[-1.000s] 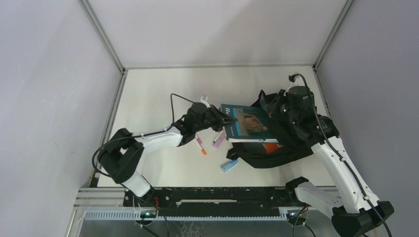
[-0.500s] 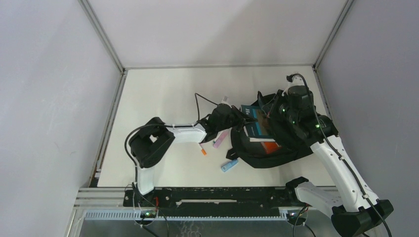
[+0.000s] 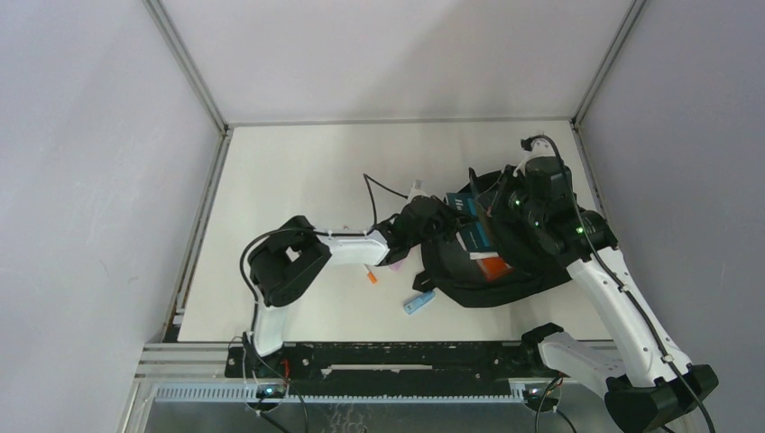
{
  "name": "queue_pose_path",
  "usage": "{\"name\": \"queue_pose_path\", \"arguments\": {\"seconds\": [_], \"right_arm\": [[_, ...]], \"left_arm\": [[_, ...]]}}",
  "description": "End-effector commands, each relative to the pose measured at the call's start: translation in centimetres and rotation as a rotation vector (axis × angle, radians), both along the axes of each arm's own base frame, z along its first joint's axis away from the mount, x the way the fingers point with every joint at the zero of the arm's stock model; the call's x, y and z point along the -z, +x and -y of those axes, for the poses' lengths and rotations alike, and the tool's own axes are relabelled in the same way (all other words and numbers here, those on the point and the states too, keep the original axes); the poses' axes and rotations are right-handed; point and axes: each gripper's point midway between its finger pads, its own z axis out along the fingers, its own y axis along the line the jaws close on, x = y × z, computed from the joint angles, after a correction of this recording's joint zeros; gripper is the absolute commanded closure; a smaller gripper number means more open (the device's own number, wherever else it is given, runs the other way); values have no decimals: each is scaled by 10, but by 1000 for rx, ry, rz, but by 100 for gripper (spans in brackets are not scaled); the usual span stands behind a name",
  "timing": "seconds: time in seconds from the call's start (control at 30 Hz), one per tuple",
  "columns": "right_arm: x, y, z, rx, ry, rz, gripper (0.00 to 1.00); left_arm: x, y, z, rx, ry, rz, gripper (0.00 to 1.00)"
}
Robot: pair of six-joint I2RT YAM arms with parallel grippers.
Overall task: Pack the student bag
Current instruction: Place the book in the student bag.
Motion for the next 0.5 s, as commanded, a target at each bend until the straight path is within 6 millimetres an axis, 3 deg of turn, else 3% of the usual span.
{"name": "queue_pose_path", "arguments": {"seconds": [0.0, 0.23, 0.3, 0.47], "right_arm": [[-33, 1, -12, -41, 78, 74, 100], [-29, 4, -13, -37, 79, 58, 100], [-29, 4, -13, -37, 77, 58, 100], [-30, 3, -8, -22, 63, 65, 100]], "left_arm": [[-16, 23, -7, -108, 51, 58, 100], [-7, 6, 24, -43, 80, 59, 99], [-2, 4, 31, -4, 109, 53, 88], [6, -7, 31, 63, 156, 42, 41]]}}
